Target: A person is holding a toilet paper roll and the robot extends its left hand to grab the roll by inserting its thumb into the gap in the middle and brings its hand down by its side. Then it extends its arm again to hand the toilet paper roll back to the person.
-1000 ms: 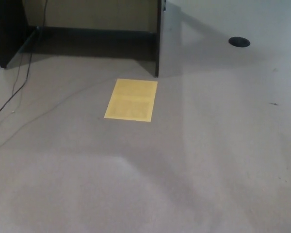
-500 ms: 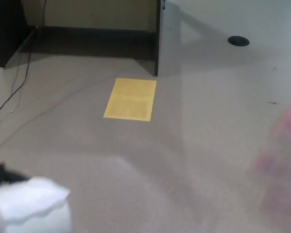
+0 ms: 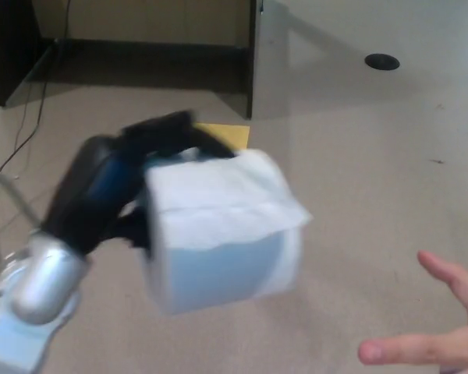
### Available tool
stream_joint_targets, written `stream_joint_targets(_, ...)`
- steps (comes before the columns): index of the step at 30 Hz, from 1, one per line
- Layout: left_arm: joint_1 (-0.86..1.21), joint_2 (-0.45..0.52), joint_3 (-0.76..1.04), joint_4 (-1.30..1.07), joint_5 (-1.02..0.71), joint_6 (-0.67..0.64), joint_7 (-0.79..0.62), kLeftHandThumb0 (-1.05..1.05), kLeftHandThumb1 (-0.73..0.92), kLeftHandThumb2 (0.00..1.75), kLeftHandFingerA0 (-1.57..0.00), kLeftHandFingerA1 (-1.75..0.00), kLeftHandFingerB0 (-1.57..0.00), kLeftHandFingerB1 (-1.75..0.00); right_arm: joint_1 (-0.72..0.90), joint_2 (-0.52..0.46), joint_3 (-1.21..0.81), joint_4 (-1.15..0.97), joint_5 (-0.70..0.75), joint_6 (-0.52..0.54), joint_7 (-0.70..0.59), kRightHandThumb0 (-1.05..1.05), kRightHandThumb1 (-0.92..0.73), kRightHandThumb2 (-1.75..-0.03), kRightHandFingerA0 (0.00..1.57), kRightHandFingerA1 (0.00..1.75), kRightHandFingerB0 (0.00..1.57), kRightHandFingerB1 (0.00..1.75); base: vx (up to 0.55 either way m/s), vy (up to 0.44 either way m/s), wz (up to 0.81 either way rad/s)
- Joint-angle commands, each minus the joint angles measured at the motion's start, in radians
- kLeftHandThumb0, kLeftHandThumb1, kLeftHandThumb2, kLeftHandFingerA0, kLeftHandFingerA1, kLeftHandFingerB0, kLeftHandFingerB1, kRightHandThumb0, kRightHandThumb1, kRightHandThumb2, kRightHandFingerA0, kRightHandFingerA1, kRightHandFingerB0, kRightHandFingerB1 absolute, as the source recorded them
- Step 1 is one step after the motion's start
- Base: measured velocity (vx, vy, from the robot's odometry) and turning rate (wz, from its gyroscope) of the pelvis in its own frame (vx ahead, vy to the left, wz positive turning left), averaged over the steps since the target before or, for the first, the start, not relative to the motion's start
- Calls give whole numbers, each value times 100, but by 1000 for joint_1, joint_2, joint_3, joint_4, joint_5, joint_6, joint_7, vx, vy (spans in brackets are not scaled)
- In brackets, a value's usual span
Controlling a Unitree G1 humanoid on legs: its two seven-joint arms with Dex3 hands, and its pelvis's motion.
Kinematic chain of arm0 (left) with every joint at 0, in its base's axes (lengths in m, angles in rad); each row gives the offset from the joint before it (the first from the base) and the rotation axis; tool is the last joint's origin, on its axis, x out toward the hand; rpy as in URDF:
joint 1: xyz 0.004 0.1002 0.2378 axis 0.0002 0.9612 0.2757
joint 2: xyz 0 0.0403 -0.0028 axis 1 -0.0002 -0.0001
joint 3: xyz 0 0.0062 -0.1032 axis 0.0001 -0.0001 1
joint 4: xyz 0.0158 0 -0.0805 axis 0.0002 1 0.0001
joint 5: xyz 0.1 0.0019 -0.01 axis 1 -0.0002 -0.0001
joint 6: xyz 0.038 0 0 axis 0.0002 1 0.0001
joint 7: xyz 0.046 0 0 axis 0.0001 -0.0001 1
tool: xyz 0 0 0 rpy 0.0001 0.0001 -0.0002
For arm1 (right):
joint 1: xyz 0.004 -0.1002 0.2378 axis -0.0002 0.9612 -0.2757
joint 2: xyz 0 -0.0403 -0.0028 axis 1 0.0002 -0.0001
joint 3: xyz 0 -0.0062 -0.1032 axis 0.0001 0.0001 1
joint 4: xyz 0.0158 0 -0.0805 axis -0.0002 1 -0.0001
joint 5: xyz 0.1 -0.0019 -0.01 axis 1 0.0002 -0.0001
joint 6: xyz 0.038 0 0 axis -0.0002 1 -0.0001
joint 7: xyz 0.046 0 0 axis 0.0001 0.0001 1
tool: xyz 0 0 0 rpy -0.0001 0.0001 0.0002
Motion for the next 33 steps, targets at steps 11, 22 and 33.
stream_joint_targets(11, -243, -327, -346, -190, 170, 465, -177, -17, 76, 63, -72, -158, -74, -129, -25, 14, 7, -1, -6, 11, 7, -35, -66, -60, 73, 62, 59, 44, 0, 0, 0)
stream_joint_targets(22, -150, -397, -464, -230, 240, 466, -136, -8, 74, 68, -79, -148, -78, -108, -31, 21, -3, -6, 8, 4, 24, -33, -66, -59, 72, 59, 58, 45, 0, 0, 0)
stream_joint_targets(33, -151, -296, -396, -393, 219, 612, -296, -69, 42, 78, 0, 0, 0, -1, -49, 21, 0, -5, 1, -3, 24, -34, -66, -60, 73, 58, 59, 45, 0, 0, 0)
